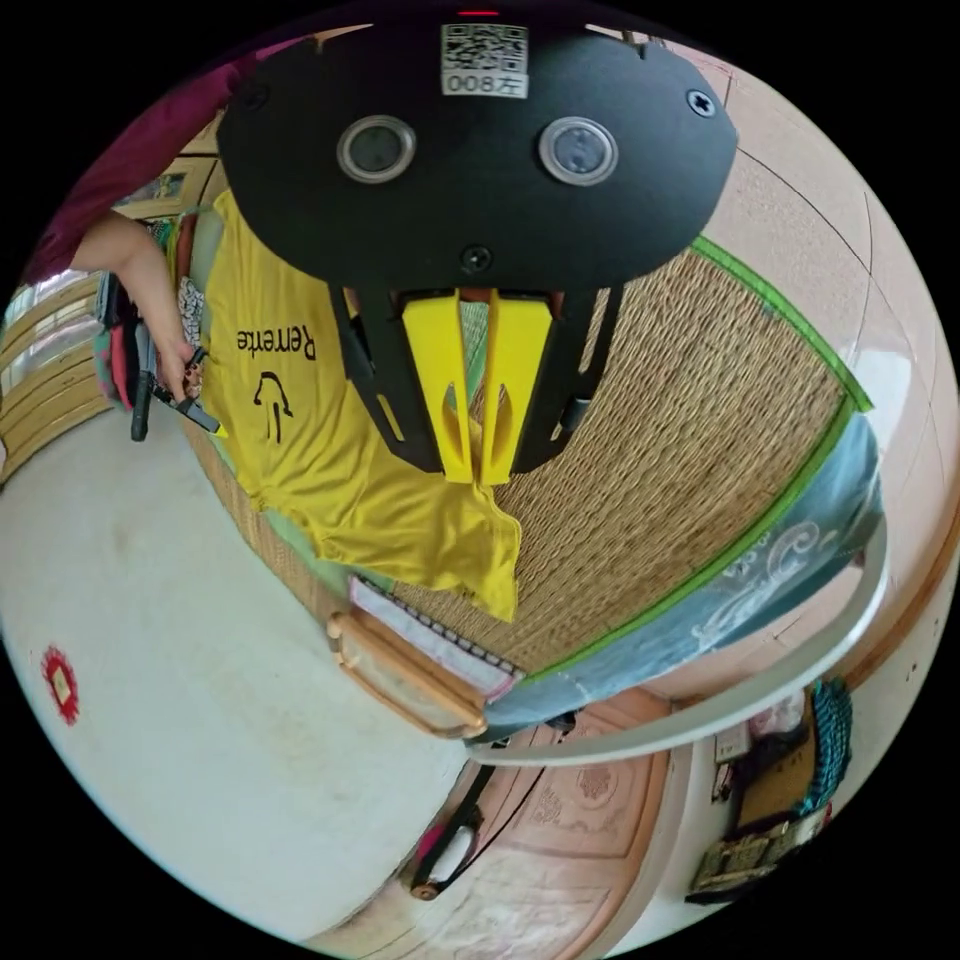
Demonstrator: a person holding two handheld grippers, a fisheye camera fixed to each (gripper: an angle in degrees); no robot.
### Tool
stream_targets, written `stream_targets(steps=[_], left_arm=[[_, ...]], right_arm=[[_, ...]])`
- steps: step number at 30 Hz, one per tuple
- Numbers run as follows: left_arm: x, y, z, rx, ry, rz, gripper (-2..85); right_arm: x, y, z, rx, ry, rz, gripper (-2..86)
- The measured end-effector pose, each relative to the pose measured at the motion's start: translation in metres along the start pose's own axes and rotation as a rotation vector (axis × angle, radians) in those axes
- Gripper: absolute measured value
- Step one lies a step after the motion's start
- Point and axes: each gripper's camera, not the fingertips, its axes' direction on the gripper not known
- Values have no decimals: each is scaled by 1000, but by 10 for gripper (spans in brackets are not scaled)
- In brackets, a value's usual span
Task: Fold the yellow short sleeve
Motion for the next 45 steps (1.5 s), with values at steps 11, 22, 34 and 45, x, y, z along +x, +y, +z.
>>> stream_targets(steps=[11,22,34,45], left_arm=[[83,-56,-28,16,8,72,58],[162,-182,50,-132,-202,105,13],[235,-141,-42,-86,-28,145,11],[252,-86,-147,-191,70,79,34]], right_arm=[[30,49,-26,52,110,158,-5],[85,64,11,4,324,331,-4],[68,113,3,74,182,338,-5],[44,190,18,24,108,323,-5]])
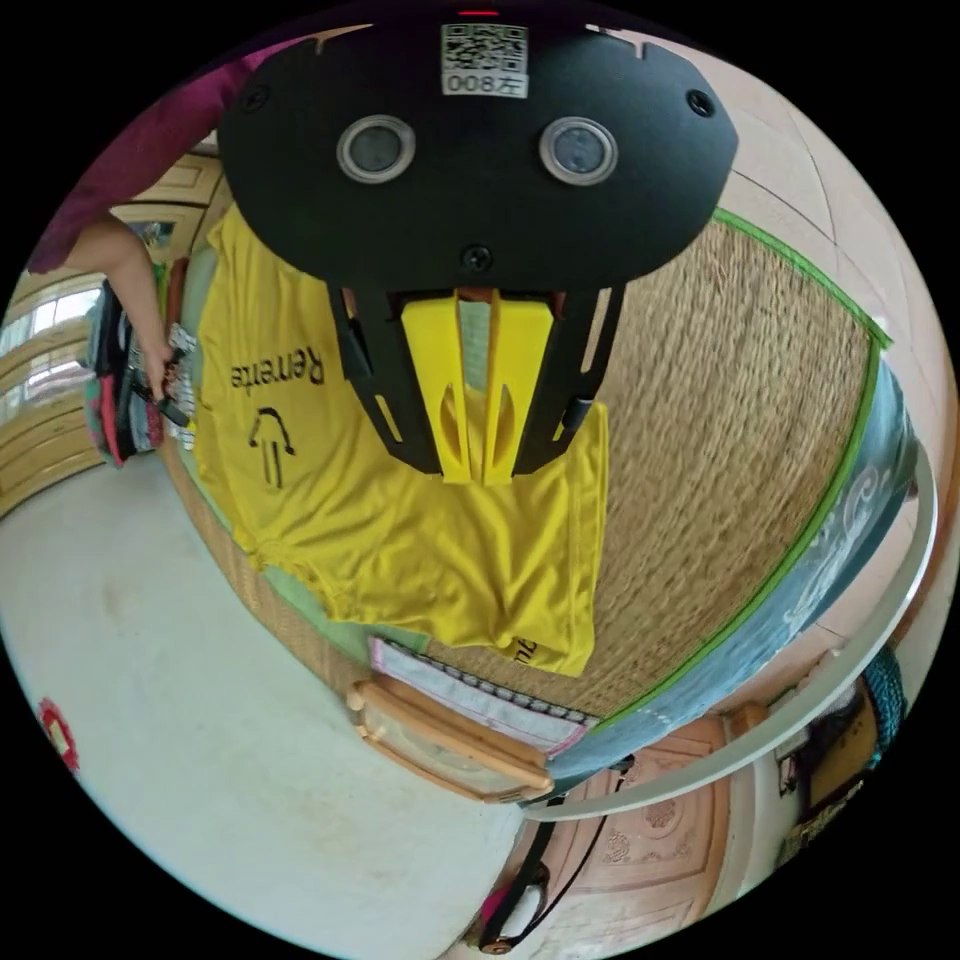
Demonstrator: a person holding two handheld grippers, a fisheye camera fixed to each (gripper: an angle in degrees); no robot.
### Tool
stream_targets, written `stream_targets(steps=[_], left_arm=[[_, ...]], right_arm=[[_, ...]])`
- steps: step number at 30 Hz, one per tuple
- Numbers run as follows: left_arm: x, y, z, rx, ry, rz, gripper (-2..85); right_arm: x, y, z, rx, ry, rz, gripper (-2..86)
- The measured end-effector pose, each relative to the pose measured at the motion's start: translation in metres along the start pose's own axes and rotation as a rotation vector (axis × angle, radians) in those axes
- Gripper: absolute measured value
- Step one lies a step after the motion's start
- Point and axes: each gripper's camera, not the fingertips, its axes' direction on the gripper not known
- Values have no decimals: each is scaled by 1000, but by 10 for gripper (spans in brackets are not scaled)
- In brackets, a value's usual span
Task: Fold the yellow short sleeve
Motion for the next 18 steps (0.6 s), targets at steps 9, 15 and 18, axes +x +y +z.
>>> stream_targets(steps=[9,15,18], left_arm=[[18,188,-79,-191,261,-175,84],[18,274,-91,-316,358,-278,112],[17,289,-96,-319,463,-314,117]], right_arm=[[-8,158,-38,-119,-200,14,6],[-2,282,-28,-262,-309,140,60],[-11,319,-21,-285,-369,154,75]])
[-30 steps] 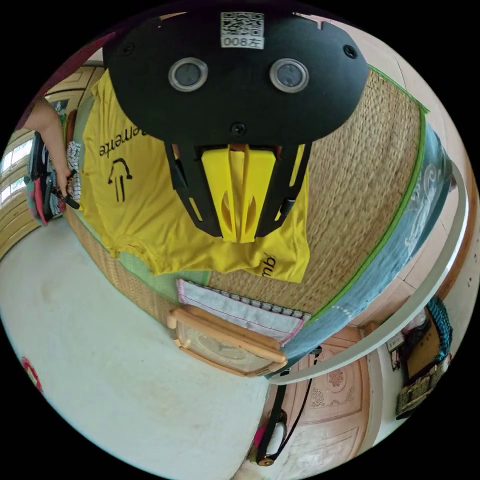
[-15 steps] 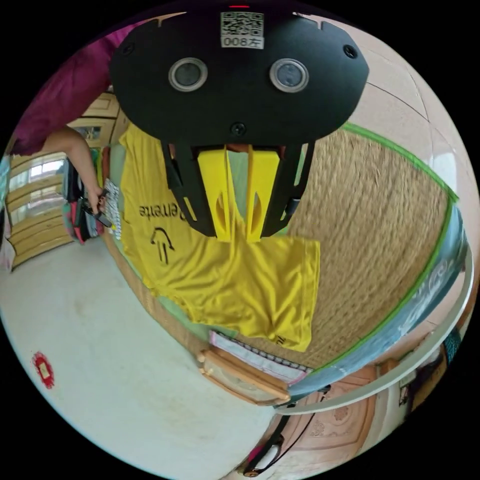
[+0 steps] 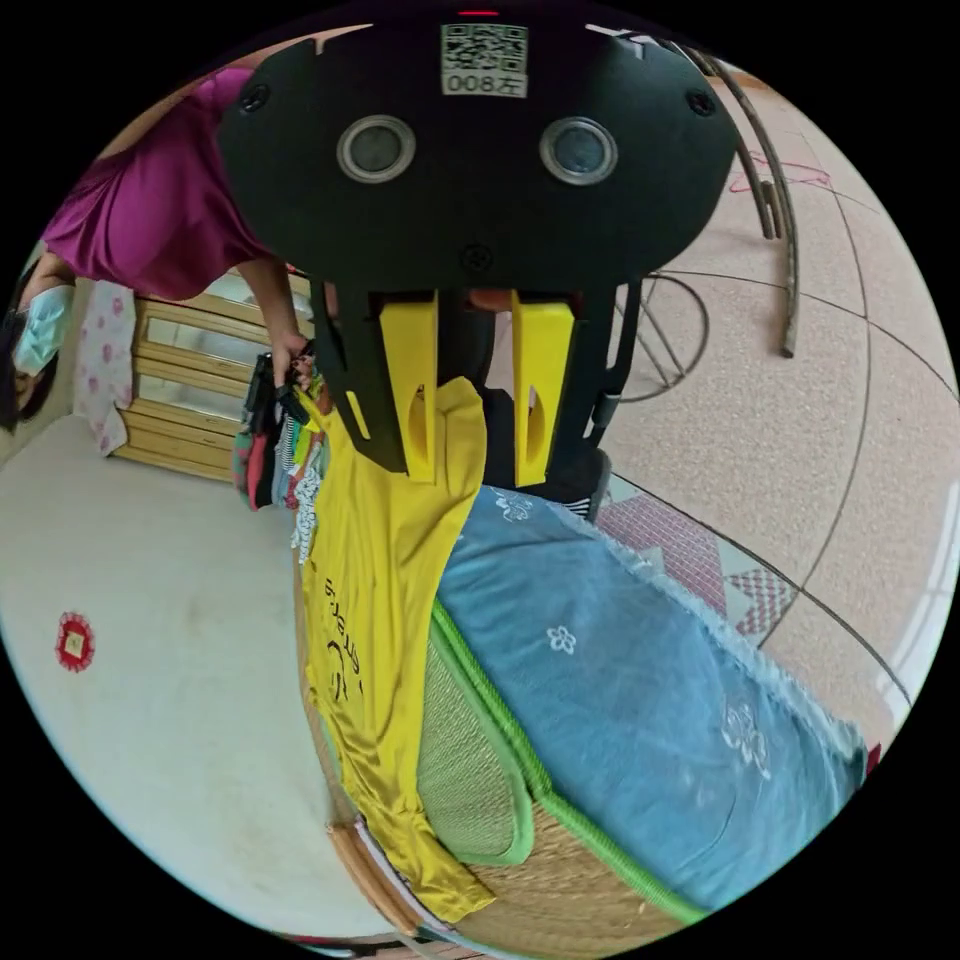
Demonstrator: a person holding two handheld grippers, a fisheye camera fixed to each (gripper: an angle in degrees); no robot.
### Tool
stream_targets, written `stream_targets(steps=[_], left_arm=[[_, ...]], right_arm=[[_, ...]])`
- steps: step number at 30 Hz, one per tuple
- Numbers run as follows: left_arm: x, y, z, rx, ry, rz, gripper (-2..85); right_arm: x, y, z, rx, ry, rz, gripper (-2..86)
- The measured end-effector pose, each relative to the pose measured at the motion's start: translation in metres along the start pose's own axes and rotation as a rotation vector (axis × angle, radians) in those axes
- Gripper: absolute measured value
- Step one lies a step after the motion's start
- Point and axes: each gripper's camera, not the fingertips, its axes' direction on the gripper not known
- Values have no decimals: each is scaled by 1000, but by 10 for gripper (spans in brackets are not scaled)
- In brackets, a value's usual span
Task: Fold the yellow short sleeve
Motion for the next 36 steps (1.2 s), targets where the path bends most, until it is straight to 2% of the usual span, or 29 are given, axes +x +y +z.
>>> stream_targets(steps=[8,16,24,28,36], left_arm=[[28,32,-7,-32,166,6,116],[59,60,-36,-18,230,-15,106],[81,92,-74,33,321,-56,50],[101,113,-107,73,384,-34,28],[166,144,-208,170,505,113,19]], right_arm=[[-8,33,45,-40,29,-85,84],[25,48,78,0,0,-59,76],[37,59,118,-58,-33,-128,13],[48,70,112,-49,-92,-135,3],[80,112,37,110,-239,-137,0]])
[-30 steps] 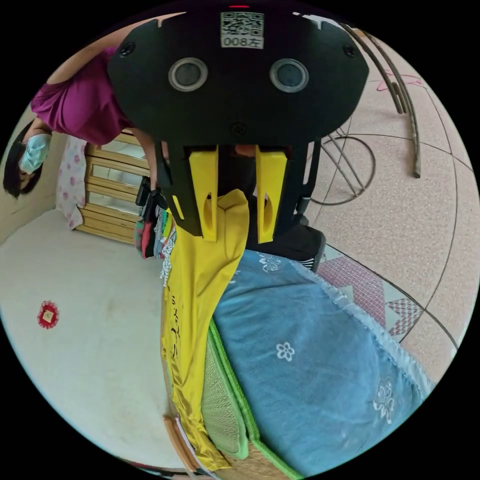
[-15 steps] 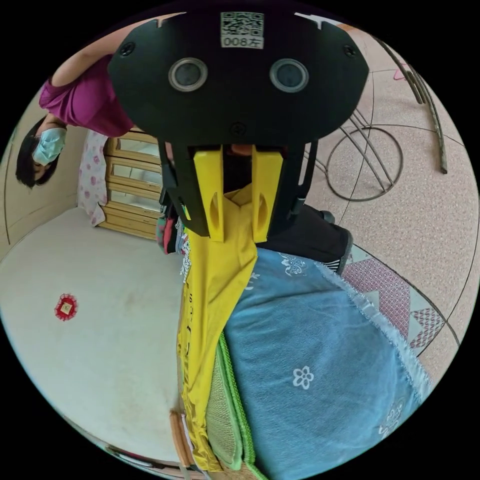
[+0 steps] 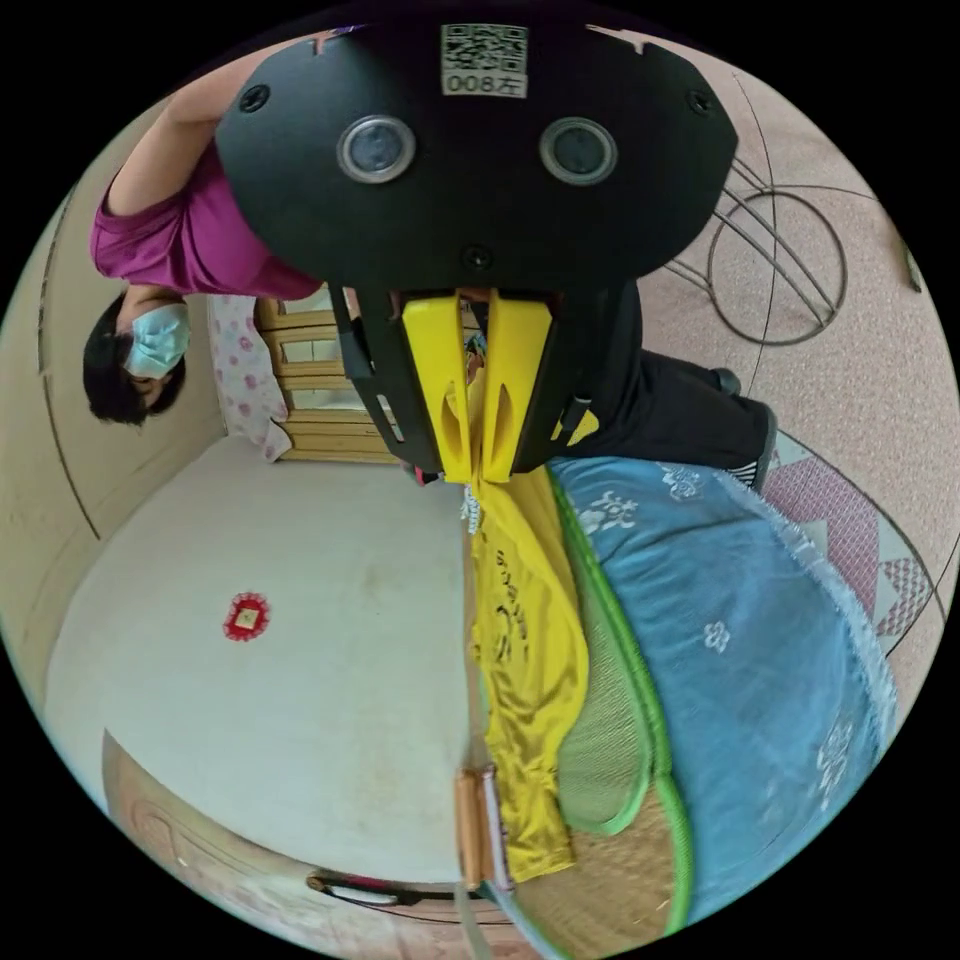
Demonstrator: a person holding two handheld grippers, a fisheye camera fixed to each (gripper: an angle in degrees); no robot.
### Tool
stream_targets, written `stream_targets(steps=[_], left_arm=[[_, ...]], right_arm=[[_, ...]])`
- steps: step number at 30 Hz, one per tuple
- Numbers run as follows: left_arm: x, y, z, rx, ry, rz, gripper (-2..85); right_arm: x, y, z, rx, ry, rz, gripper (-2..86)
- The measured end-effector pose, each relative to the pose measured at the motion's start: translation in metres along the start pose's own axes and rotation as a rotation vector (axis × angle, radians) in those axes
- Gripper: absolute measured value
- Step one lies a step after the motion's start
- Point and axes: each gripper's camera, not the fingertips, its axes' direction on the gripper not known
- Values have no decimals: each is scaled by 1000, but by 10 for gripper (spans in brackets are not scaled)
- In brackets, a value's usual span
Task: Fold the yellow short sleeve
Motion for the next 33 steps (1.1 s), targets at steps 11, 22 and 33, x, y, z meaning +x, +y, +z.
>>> stream_targets(steps=[11,22,33], left_arm=[[38,21,-71,45,-118,-25,29],[-20,60,-74,8,-285,-211,94],[-91,89,-25,26,83,-349,123]], right_arm=[[72,50,-39,12,120,168,1],[111,52,-29,2,147,240,0],[109,39,-30,-45,199,238,0]])
